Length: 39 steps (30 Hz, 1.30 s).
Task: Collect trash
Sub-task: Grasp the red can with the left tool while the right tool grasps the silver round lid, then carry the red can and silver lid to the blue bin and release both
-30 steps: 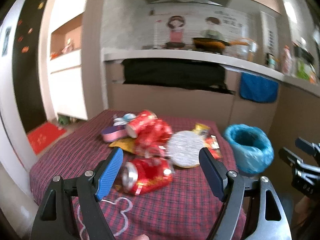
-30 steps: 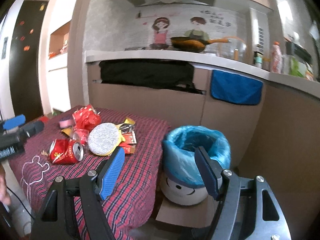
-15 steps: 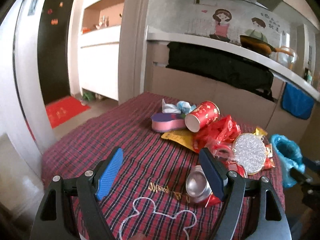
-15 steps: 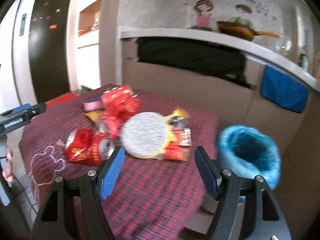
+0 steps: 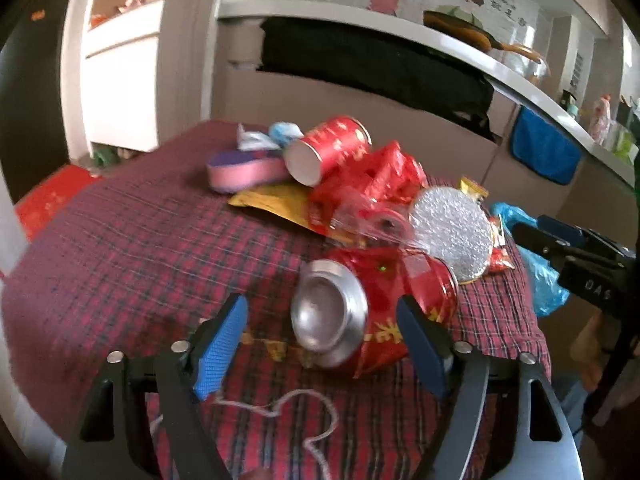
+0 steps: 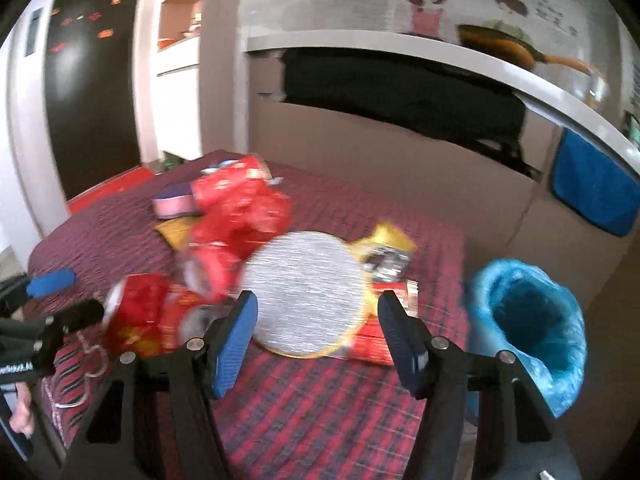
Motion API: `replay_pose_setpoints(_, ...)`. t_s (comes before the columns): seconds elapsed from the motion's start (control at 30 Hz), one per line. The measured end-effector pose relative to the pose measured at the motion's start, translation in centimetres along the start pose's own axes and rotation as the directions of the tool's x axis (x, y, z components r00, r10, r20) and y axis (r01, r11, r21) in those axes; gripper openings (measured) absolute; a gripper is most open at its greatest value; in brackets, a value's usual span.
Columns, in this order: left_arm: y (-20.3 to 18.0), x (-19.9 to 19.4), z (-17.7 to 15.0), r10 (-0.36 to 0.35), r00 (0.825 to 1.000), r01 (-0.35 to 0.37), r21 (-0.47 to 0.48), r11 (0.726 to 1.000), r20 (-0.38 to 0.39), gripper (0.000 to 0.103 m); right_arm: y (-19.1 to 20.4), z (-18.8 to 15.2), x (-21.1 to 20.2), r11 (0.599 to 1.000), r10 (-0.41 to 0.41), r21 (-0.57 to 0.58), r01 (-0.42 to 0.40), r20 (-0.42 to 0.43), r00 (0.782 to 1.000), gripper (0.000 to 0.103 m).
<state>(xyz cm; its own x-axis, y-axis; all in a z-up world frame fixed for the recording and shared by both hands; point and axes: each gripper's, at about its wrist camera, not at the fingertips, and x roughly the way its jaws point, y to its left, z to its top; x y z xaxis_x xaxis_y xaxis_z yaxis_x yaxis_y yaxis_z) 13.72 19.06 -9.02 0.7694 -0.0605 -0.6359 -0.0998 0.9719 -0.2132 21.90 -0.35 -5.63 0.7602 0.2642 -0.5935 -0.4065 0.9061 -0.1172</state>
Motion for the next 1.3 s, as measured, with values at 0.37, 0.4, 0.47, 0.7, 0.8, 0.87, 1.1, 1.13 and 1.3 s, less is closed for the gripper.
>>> replay_pose_setpoints(0.37,-0.4,4.4,0.8,0.059,0.996,-0.061,-0.029,0.998,-0.068,0.060,-3.2,-0.6,0.9,0.997,0.054,0.056,-0.053,-0.018,0.998,0.060)
replay_pose_setpoints(0.4,-0.5,4.5,0.7,0.058,0.996,-0.060,-0.029,0.998,-0.065,0.056,-3.1,-0.4,1.3,0.996,0.081,0.047,-0.080,-0.020,0.997,0.060)
replay_pose_setpoints(0.47,-0.4,4.5,0.7,0.031,0.998,-0.034,-0.041,0.999,-0.057,0.049,-2.9,0.1,2.4,0.994,0.102,0.035,-0.101,-0.025,0.994,0.060)
replay_pose_setpoints(0.7,0.3,2.6,1.0,0.051,0.999,-0.051,-0.056,0.997,0.002,0.035,-3.7,1.3,8.2,0.993,0.108,0.050,-0.104,-0.095,0.990,0.060)
replay_pose_setpoints(0.8,0.8,2.0,1.1,0.071,0.997,-0.071,-0.064,0.995,0.007,0.033,-3.9,1.7,9.4,0.983,0.170,0.089,-0.160,-0.130,0.977,0.059)
replay_pose_setpoints(0.87,1.0,1.6,1.1,0.082,0.997,-0.081,-0.064,0.995,0.013,0.032,-3.6,1.8,9.4,0.976,0.207,0.094,-0.195,-0.136,0.969,0.053)
replay_pose_setpoints(1.1,2.3,-0.8,0.9,0.139,0.988,-0.135,-0.062,0.989,0.062,0.030,-1.8,2.5,5.7,0.975,0.219,0.003,-0.220,-0.098,0.971,0.015)
replay_pose_setpoints(1.13,2.5,-1.1,0.9,0.144,0.987,-0.139,-0.067,0.988,0.069,0.030,-1.8,2.6,5.0,0.973,0.232,0.006,-0.233,-0.086,0.969,0.014)
replay_pose_setpoints(1.3,2.9,-2.8,0.8,0.160,0.981,-0.154,-0.067,0.986,0.105,0.029,-1.1,2.2,1.6,0.971,0.237,-0.015,-0.238,-0.032,0.971,0.012)
